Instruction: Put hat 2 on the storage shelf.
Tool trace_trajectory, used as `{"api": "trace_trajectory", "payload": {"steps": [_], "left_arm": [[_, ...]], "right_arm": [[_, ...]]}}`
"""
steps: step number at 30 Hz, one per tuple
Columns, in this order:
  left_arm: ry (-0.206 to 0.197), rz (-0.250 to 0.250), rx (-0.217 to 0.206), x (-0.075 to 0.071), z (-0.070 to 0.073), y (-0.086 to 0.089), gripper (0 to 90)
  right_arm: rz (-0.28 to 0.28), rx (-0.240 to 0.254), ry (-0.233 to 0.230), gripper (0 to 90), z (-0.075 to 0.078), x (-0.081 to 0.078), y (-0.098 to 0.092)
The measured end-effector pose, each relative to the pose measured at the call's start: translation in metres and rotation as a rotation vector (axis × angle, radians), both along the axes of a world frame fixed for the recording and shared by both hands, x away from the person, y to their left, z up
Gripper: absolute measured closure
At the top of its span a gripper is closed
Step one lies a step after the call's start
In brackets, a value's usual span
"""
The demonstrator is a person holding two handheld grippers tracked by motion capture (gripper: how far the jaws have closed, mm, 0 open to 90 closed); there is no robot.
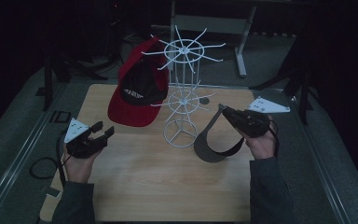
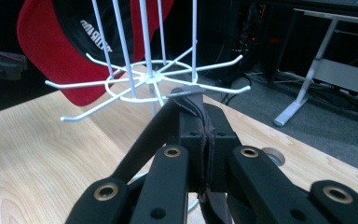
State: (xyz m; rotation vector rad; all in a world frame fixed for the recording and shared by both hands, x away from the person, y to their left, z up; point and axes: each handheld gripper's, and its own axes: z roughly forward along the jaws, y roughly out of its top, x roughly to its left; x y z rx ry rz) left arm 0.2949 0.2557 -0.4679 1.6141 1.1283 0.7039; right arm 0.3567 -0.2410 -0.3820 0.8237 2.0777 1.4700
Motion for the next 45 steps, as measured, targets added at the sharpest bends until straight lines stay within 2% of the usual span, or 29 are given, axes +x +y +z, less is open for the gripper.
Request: {"api": "trace_trajectory", "payload": {"steps": [17,25,36,45], "left_arm": [[-0.001,0.0,0.0,0.0,0.0,0.001,48.6],[-0.001,-0.001,-0.001,0.0,0.0,0.0,48.6],[0.0,-0.002,0.001,0.0,0.0,0.0,48.6],[0.0,-0.002,0.001,0.0,0.0,-0.001,48.6]], "right_arm": [[0.018,0.013,-0.032,87.9,0.015,0.0,0.009],[0.024,0.016,-0.048,87.9,0.019,-0.006,0.007],[0.04,0.048,-0.064,87.9,0.034,-0.004,0.006],[0.04,0.046,-0.085,87.9,0.046,-0.006,0.007]]}}
